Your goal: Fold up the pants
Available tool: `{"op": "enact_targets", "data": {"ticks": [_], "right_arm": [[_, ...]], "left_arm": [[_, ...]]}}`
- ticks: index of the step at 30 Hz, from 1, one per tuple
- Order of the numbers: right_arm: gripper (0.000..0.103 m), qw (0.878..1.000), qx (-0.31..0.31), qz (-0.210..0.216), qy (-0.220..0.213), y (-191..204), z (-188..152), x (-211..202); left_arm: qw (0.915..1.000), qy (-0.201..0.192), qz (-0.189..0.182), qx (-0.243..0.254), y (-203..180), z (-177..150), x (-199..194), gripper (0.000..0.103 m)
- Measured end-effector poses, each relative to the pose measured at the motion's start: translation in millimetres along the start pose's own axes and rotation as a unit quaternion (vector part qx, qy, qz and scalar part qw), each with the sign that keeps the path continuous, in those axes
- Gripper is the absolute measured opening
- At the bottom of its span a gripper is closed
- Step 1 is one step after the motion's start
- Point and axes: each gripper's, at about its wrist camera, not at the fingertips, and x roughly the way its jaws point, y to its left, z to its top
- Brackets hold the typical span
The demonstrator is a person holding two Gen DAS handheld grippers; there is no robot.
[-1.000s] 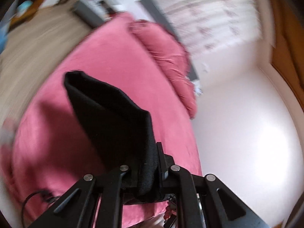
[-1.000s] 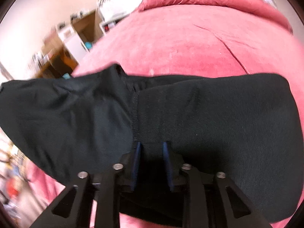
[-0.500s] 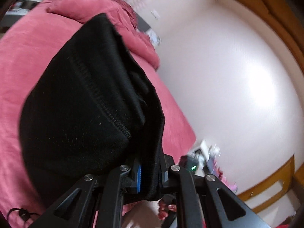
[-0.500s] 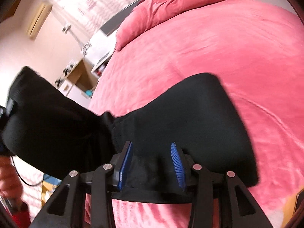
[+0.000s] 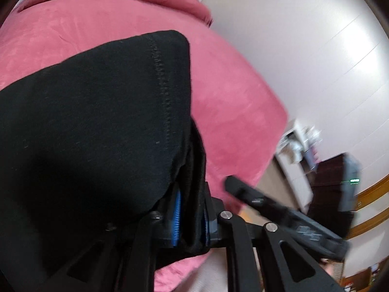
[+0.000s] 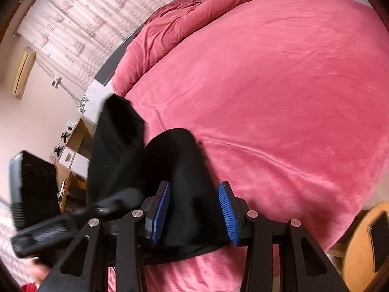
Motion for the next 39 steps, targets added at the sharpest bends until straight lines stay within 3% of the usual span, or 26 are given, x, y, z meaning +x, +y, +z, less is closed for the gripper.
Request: {"op": "enact_targets", "data": {"ticks": [2, 4, 6, 8, 11, 15, 17, 20, 22, 25, 26, 27, 29, 31, 35, 39], "right_arm": [[0.044, 1.0, 0.011, -0.002, -0.003, -8, 2, -3], [0.044, 1.0, 0.022, -0.003, -0.007, -14, 2, -7], [0.046, 1.0, 0.025, 0.0, -0.008, -17, 2, -10], [0.048, 1.0, 0.019, 0.001, -0.01, -14, 3, -10], [0.053, 1.0, -0.01, 0.007, -0.014, 2, 5, -9], [0.057, 0.996, -0.079, 0.014, -0.031, 43, 8, -9], [0.06, 0.991, -0.133, -0.004, -0.03, 66, 9, 2], [0.06, 0.983, -0.183, -0.02, -0.006, 87, 11, 31], [0.058, 0.981, -0.193, -0.022, 0.028, 90, 10, 51], [0.033, 0.978, -0.196, -0.026, 0.072, 92, -1, 68], [0.011, 0.974, -0.206, -0.03, 0.086, 93, -6, 71], [0.002, 0.973, -0.209, -0.035, 0.093, 93, -8, 72], [0.0, 0.977, -0.185, -0.024, 0.102, 89, -6, 63], [0.0, 0.983, -0.16, -0.02, 0.089, 82, 2, 47], [0.0, 0.986, -0.147, -0.045, 0.067, 64, 14, 29], [0.004, 0.983, -0.15, -0.015, 0.104, 65, 1, 39]], "left_arm": [[0.9999, 0.01, -0.004, -0.013, 1, 4, 11, 0.03], [0.9992, 0.007, -0.032, -0.025, 1, 0, 6, 0.038], [0.998, 0.004, -0.061, -0.013, 1, -10, -9, 0.04], [0.9977, -0.006, -0.068, 0.004, 4, -16, -21, 0.04], [0.9968, -0.065, -0.043, 0.018, 21, -38, -64, 0.04], [0.9898, -0.127, 0.061, -0.022, 61, -57, -98, 0.04], [0.984, -0.132, 0.107, -0.054, 88, -60, -101, 0.04], [0.9832, -0.131, 0.107, -0.069, 107, -62, -98, 0.04], [0.9823, -0.13, 0.125, -0.051, 96, -62, -92, 0.04], [0.9813, -0.152, 0.114, -0.034, 92, -72, -117, 0.04], [0.9802, -0.164, 0.108, -0.025, 91, -76, -126, 0.04], [0.9777, -0.179, 0.11, -0.013, 86, -76, -131, 0.04], [0.9759, -0.179, 0.124, -0.003, 98, -82, -147, 0.04], [0.9774, -0.163, 0.134, -0.007, 109, -76, -135, 0.04], [0.9795, -0.147, 0.133, -0.036, 123, -73, -123, 0.04], [0.9782, -0.147, 0.144, -0.026, 121, -77, -118, 0.04]]}}
